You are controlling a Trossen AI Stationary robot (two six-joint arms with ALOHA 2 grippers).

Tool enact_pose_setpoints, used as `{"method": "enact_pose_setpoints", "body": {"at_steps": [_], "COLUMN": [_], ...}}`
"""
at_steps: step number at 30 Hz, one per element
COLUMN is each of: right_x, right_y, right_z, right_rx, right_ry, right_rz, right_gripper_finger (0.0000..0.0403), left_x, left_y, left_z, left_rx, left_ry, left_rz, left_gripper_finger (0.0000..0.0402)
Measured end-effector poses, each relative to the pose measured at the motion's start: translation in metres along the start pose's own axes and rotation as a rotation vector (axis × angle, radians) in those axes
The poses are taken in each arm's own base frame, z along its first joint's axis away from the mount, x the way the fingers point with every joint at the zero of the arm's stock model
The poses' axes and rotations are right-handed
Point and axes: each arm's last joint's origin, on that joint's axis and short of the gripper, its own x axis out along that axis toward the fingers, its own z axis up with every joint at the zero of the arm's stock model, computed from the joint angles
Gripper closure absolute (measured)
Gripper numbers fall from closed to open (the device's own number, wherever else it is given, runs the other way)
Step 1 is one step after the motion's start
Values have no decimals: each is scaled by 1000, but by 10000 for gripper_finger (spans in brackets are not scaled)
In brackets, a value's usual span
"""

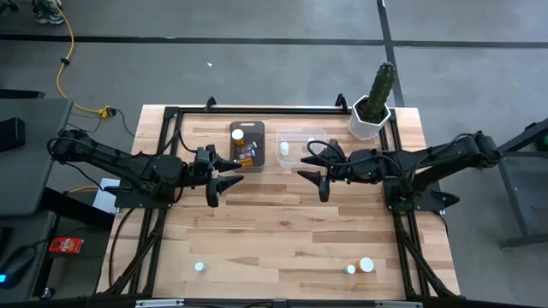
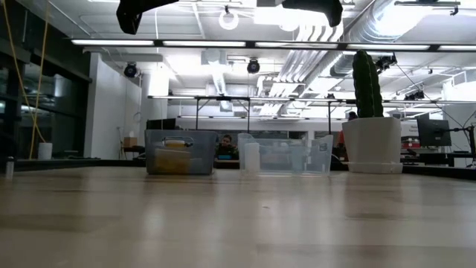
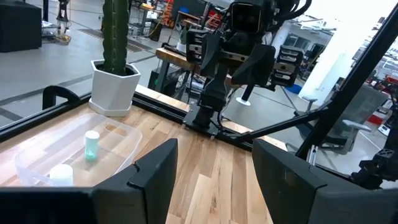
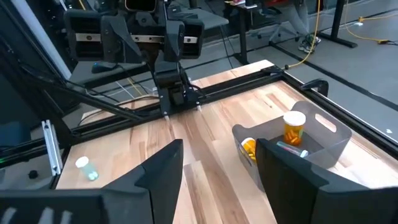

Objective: Pick and place medicine bottles into bin by pill shape (circle, oval)
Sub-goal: Put the right green tablet bottle into the transparent bin

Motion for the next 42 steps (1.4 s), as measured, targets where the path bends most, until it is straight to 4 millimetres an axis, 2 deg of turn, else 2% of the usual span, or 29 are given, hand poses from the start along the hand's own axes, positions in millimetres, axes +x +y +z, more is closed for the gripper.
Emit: {"method": "enact_pose_setpoints", "body": {"at_steps": [4, 6, 12, 15, 18, 22, 26, 33, 42], "right_x": [-1, -3, -21, -31, -41, -54, -60, -55, -48], "right_y": [2, 9, 48, 75, 104, 138, 160, 174, 177], "right_z": [1, 6, -4, -21, -44, -80, -114, -153, -172], "right_rx": [26, 38, 16, 0, -88, -227, -308, -314, -305], "right_ry": [20, 81, 514, 707, 863, 981, 1061, 1172, 1254], "right_rz": [33, 78, 97, 144, 200, 262, 261, 190, 165], "right_gripper_finger": [208, 208, 208, 208, 208, 208, 208, 208, 208], "left_x": [0, 0, 0, 0, 0, 0, 0, 0, 0], "left_y": [0, 0, 0, 0, 0, 0, 0, 0, 0], "left_z": [0, 0, -1, -1, -1, -1, -1, -1, -1], "left_rx": [1, 2, -6, -5, -5, 3, 4, 6, 7], "left_ry": [1, 4, 6, 7, 7, 7, 9, 13, 13], "left_rz": [0, 1, 2, 2, 2, 2, 2, 4, 5], "left_gripper_finger": [206, 206, 206, 206, 206, 206, 206, 206, 206]}}
